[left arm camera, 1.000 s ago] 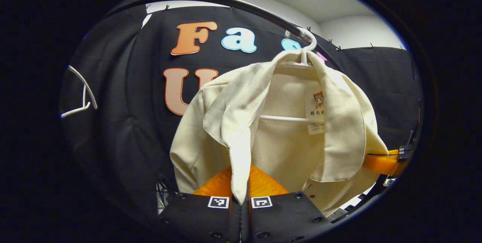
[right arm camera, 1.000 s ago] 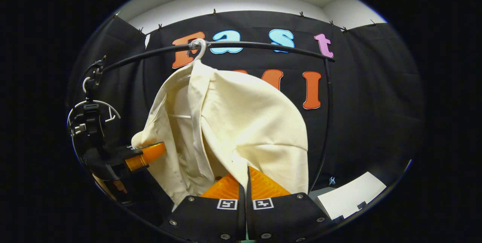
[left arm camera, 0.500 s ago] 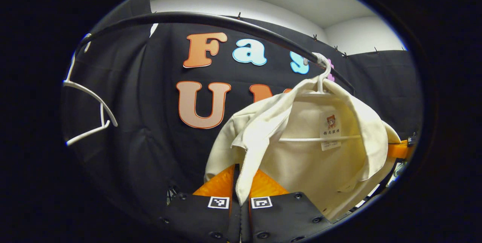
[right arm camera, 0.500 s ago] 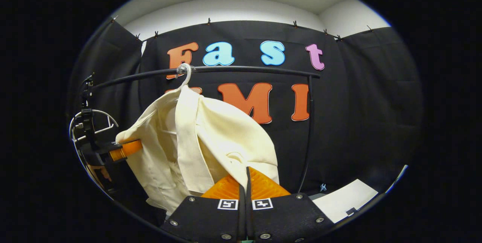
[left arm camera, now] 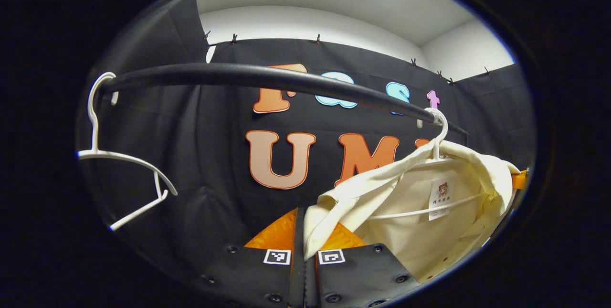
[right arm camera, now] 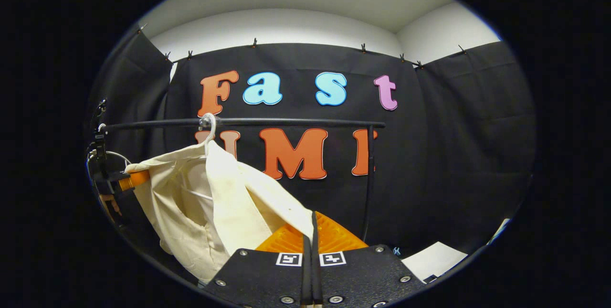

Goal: Grasp the clothes on the hanger with both hands and then place them into the laundry hamper below.

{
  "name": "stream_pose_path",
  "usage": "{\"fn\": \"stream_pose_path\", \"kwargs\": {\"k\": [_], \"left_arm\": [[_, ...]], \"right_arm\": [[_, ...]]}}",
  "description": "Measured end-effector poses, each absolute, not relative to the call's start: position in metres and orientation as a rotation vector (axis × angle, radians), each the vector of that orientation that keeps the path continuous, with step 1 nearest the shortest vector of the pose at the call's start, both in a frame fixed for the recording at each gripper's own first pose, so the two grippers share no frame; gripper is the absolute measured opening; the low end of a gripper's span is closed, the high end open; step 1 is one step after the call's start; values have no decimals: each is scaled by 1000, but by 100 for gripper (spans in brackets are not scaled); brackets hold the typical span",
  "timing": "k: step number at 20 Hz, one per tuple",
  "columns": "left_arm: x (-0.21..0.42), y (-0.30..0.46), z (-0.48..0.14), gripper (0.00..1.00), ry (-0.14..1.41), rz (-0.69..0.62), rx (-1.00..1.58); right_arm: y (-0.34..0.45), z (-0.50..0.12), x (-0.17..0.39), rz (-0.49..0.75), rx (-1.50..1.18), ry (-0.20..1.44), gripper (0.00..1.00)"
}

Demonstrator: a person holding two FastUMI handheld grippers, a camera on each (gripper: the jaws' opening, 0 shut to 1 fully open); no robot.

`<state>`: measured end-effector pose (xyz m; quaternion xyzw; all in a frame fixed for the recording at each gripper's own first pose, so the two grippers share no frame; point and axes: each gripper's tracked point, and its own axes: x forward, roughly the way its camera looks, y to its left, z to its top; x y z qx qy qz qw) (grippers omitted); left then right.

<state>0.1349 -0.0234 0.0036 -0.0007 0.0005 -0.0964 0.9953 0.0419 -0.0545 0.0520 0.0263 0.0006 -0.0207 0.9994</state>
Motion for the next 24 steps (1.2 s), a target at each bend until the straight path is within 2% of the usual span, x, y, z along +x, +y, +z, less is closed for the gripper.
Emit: {"fn": "stream_pose_path", "kwargs": {"k": [10,18,24], "left_arm": [[151,-18,28,7,-52,-170,41],[175,-16,17,7,-28,-149,100],[187,-1,-6,7,8,-119,71]], "right_arm": [[-101,97,89,-85,-10,-79,0],[-112,75,147,-35,3,-25,0],[-101,43,163,52,71,26,0]]}}
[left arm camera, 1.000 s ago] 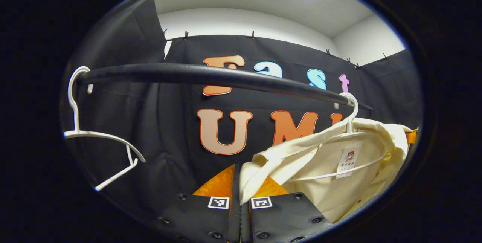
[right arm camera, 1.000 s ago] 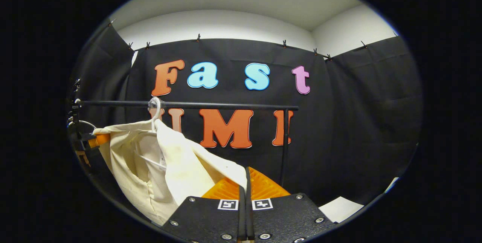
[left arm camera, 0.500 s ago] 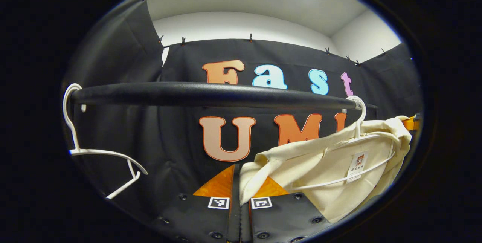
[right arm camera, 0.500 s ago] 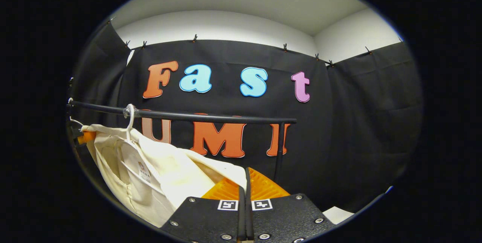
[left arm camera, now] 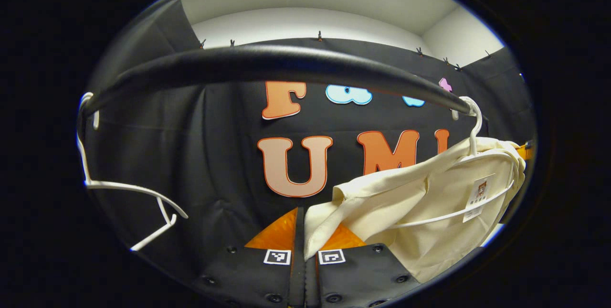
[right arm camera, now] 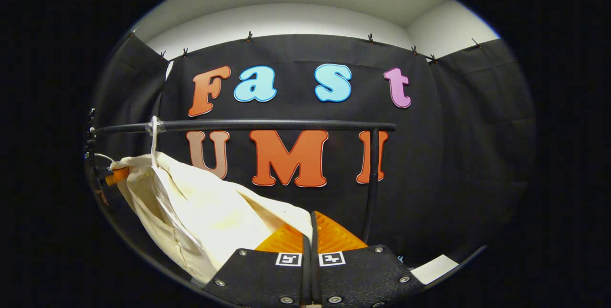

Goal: Grasp the clothes on the hanger with both hands and then place them into the laundry hamper below.

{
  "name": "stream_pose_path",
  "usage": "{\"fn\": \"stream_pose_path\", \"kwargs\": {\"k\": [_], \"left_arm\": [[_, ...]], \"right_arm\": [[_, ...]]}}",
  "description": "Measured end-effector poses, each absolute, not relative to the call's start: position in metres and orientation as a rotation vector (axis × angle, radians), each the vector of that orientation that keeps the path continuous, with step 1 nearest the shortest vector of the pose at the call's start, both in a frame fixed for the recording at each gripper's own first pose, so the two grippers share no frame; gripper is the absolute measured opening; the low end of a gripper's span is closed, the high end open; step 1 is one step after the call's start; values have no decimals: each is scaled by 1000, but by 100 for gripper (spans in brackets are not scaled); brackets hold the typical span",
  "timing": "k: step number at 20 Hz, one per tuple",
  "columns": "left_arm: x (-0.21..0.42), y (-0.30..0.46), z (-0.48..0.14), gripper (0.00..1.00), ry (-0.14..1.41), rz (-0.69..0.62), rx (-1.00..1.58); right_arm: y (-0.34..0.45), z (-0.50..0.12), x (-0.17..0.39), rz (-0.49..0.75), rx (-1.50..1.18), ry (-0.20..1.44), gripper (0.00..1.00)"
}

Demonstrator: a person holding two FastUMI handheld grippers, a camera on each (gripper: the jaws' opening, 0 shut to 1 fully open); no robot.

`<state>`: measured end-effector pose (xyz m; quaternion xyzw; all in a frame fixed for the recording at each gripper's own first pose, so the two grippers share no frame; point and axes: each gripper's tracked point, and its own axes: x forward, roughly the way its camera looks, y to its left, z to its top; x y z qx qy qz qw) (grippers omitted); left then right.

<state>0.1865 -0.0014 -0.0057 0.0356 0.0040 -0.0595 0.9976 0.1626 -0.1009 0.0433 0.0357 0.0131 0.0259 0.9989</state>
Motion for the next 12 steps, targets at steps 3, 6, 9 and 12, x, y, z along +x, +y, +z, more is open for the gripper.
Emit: {"fn": "stream_pose_path", "kwargs": {"k": [3,6,9,12], "left_arm": [[191,-1,-14,7,17,-108,84],[193,-1,-20,7,23,-89,115],[199,2,-33,7,45,-68,131],[203,10,-47,7,64,-34,146]], "right_arm": [[-97,28,164,82,72,36,0],[-94,9,169,115,138,68,0],[-90,-3,177,131,166,68,0],[-83,-26,190,155,185,112,0]]}}
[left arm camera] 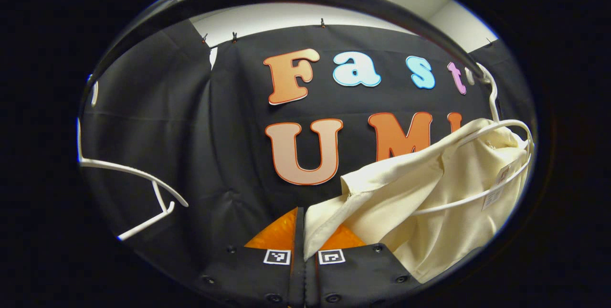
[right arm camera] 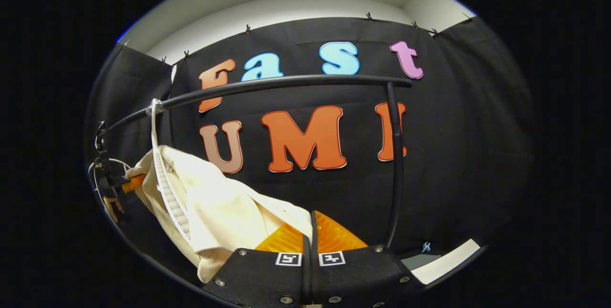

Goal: Grasp the clothes on the hanger with both hands and then place them into the laundry hamper below.

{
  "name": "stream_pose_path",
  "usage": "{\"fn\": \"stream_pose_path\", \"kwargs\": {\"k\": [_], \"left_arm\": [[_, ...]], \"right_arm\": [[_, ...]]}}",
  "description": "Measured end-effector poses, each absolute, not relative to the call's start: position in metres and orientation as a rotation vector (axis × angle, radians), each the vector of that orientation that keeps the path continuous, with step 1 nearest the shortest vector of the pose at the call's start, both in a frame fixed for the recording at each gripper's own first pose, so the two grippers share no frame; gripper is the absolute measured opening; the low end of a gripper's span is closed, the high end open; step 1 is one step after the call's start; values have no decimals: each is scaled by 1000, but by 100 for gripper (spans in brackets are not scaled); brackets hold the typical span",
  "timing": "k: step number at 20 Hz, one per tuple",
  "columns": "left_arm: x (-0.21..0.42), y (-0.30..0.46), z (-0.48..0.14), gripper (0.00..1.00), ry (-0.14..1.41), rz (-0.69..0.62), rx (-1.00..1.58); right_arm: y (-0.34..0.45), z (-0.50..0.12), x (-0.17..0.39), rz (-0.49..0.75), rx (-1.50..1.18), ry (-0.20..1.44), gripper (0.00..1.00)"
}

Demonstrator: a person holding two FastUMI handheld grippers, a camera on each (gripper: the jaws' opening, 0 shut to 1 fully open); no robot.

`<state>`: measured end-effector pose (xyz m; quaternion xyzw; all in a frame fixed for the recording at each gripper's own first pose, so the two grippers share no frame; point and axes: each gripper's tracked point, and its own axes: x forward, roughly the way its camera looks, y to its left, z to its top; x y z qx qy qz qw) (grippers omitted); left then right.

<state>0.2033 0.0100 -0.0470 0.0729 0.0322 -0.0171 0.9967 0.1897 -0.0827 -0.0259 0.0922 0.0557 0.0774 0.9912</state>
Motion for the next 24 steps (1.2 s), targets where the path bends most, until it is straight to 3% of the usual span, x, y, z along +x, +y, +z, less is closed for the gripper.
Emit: {"fn": "stream_pose_path", "kwargs": {"k": [6,17,24], "left_arm": [[199,15,-68,7,105,-15,136],[163,2,-125,7,193,-22,207],[137,-3,-198,7,347,-43,127]], "right_arm": [[-90,-71,187,165,318,158,0],[-92,-164,162,146,311,299,0],[-87,-229,131,126,317,402,0]]}}
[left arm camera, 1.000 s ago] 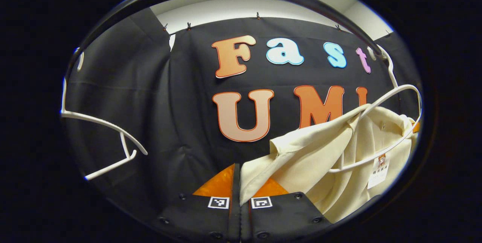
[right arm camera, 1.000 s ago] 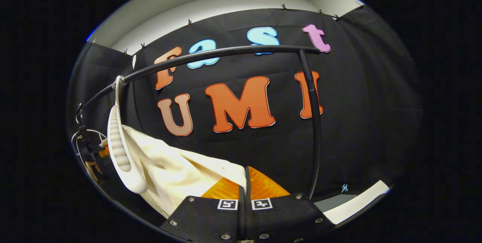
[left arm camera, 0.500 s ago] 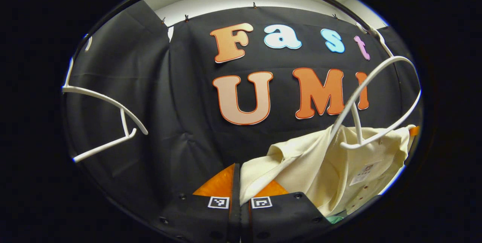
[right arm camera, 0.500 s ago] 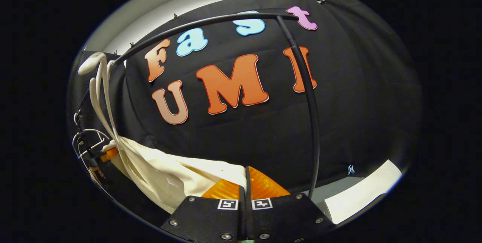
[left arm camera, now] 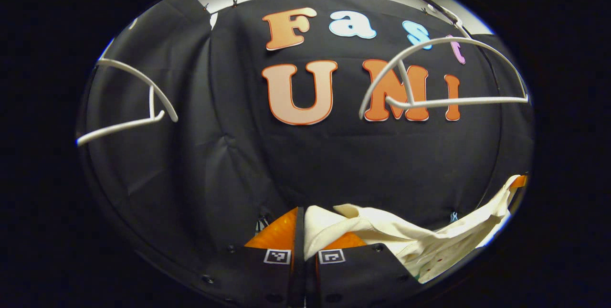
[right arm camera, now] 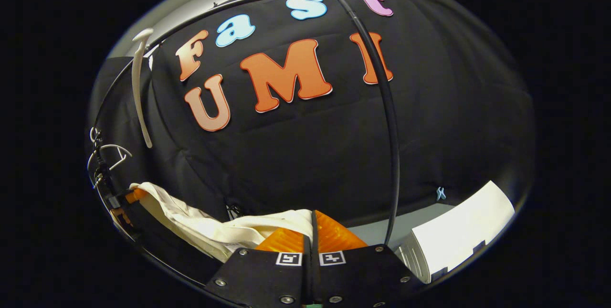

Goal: Grasp the clothes on the hanger with both hands and then place them into the laundry hamper below.

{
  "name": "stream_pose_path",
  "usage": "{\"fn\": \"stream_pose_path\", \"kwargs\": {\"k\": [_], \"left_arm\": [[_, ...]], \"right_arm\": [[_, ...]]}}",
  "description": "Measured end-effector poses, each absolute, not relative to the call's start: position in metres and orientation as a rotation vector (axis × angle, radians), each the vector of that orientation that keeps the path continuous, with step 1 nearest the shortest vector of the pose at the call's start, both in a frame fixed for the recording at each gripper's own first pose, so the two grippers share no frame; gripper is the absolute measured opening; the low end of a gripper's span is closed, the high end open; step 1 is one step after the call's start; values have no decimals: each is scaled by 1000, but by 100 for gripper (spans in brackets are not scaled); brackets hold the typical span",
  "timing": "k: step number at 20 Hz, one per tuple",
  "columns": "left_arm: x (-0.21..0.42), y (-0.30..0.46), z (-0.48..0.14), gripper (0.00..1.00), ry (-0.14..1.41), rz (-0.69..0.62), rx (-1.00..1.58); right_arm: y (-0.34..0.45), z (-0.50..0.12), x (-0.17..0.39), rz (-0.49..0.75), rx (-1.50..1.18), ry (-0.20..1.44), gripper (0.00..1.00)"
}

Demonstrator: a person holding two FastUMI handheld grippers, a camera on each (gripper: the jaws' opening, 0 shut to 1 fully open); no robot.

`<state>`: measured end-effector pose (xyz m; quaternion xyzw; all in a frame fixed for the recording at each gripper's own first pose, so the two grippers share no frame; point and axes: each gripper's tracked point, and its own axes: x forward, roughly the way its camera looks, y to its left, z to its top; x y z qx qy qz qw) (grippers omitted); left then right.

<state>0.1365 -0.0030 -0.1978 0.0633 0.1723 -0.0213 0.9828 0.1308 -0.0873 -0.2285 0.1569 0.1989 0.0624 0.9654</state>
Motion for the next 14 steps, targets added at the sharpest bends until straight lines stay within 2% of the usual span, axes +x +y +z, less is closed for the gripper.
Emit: {"fn": "stream_pose_path", "kwargs": {"k": [14], "left_arm": [[77,-101,-310,7,584,-272,180]], "right_arm": [[-47,-352,80,126,330,621,0]]}}
